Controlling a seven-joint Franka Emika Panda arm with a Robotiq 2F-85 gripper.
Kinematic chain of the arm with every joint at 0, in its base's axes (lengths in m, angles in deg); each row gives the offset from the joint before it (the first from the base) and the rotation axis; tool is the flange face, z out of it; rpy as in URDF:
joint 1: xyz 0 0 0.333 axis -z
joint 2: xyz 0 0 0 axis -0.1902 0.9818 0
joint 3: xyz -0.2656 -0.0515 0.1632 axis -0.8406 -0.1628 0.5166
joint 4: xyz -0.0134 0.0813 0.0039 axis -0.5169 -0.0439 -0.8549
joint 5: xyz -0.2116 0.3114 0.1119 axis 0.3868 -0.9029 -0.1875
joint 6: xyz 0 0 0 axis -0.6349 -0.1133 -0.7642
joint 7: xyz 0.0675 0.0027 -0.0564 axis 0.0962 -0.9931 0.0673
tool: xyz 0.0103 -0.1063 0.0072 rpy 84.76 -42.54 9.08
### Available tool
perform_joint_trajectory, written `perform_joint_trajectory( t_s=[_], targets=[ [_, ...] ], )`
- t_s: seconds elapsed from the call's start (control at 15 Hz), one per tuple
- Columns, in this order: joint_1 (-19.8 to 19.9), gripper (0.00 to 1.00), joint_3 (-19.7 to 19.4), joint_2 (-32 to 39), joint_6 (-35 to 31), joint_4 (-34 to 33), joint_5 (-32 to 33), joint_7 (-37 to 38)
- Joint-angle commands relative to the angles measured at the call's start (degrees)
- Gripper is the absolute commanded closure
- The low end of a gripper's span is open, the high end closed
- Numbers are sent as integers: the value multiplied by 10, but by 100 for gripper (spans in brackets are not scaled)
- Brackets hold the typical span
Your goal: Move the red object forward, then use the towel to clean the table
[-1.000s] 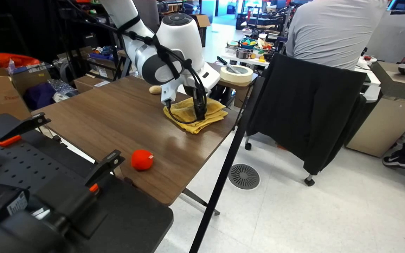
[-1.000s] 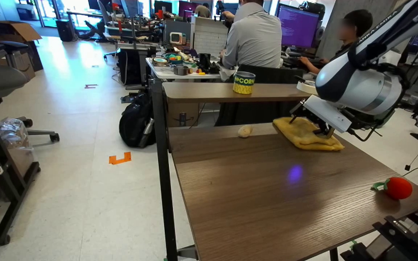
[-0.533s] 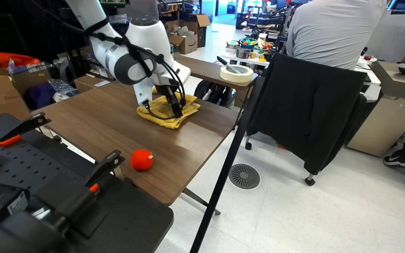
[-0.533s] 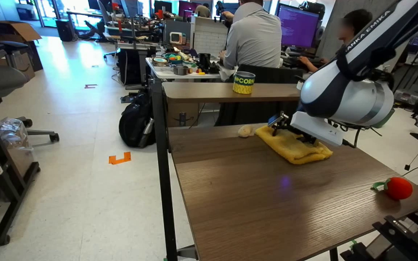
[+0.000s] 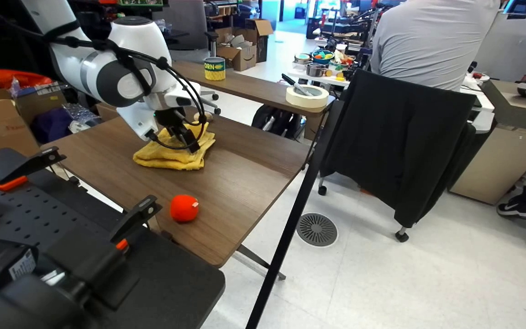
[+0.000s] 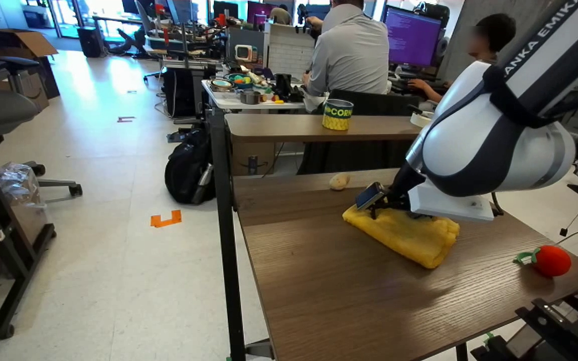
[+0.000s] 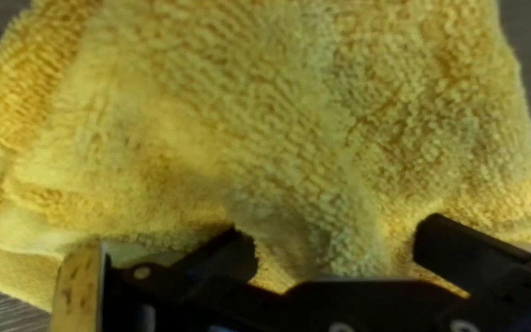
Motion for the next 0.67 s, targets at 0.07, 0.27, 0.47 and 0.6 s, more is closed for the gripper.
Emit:
perform_joint_trajectory(
  t_s=[0.07, 0.27, 0.47, 0.6],
  targets=[
    [-75, 0, -22, 0, -3, 54, 46, -19],
    [-145, 0, -46, 10, -7, 67, 68, -16],
    [-187, 0, -43, 0, -5, 87, 84, -25],
    [-200, 0, -35, -9, -4, 98, 92, -31]
  ],
)
